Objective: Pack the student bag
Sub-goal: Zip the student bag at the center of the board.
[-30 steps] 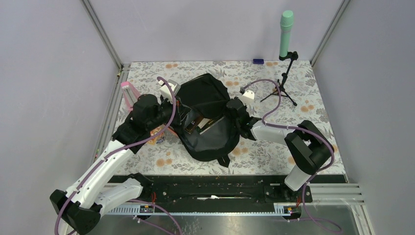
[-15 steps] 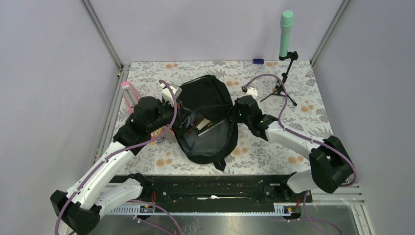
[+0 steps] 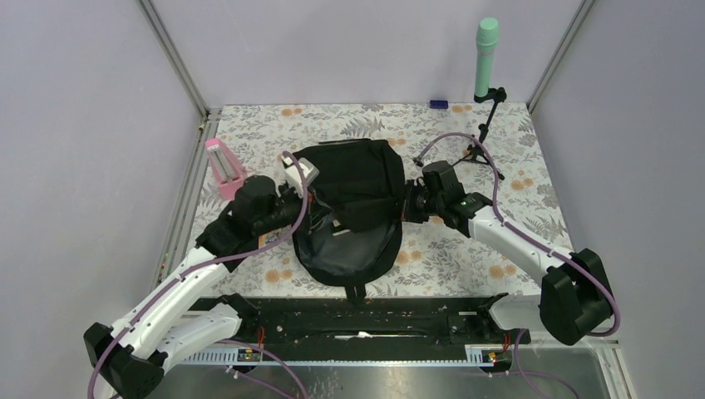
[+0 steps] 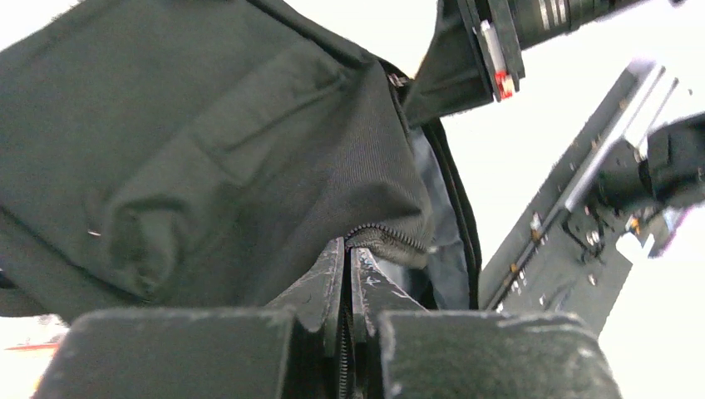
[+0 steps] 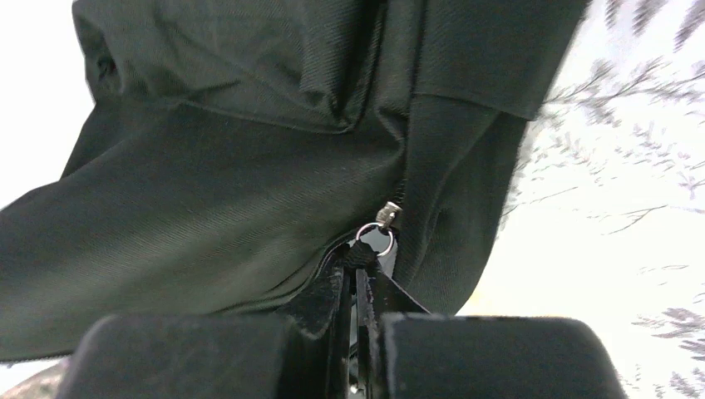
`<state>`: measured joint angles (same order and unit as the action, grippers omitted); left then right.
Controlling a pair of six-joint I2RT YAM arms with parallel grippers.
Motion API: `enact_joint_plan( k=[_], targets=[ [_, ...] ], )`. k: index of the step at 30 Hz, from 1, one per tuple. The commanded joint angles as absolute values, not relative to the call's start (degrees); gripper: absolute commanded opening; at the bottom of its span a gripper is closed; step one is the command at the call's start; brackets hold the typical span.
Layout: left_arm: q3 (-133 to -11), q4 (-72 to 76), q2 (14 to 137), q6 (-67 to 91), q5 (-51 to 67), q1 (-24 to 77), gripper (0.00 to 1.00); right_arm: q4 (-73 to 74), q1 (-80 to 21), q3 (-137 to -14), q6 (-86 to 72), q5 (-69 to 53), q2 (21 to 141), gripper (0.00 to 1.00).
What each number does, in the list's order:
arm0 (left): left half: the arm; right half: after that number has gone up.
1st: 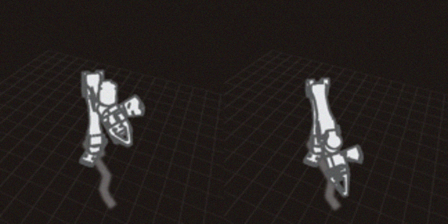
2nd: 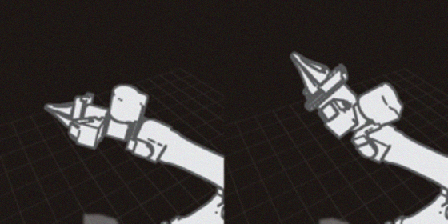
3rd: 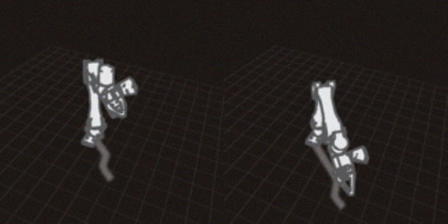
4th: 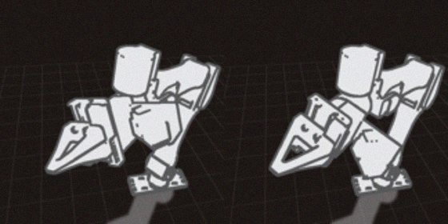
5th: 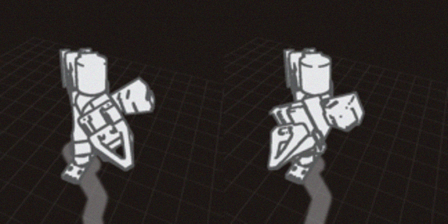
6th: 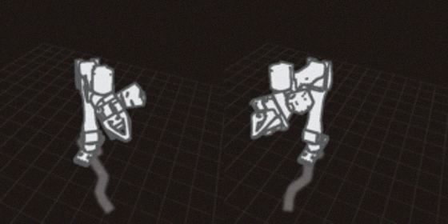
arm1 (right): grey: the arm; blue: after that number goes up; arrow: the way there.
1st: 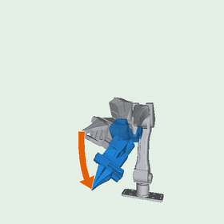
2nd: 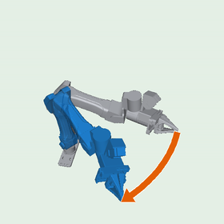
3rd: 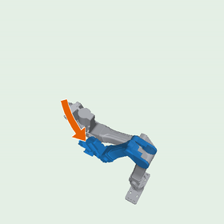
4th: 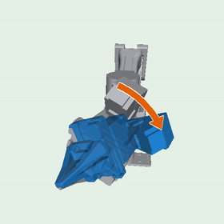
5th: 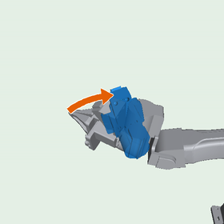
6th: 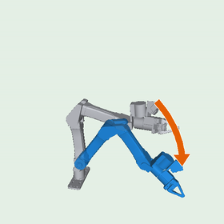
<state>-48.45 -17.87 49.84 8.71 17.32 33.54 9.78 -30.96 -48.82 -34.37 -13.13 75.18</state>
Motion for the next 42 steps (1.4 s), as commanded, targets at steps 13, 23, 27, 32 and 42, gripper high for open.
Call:
enact_joint_plan(
  k=[13,23,27,32,42],
  targets=[
    [-52.63,-20.31,47.33,16.16,20.59,41.22,0.86,17.98,-31.20,-41.63,-37.62,-27.96,59.53,0.00],
    [-58.62,-4.59,63.04,31.03,25.57,43.89,0.95,9.00,-31.18,-32.00,-40.54,-29.84,54.29,0.00],
    [-59.89,-0.92,61.37,26.76,28.22,48.35,0.99,8.51,-31.20,-30.33,-39.90,-28.78,53.98,0.00],
    [-67.12,-19.80,58.55,16.17,28.90,48.94,0.99,8.46,-31.20,-30.32,-38.81,-28.22,54.25,0.00],
    [-68.06,-34.38,53.75,15.16,16.26,48.95,0.99,8.49,-31.20,-30.74,-37.52,-29.57,54.81,0.00]
  ],
)
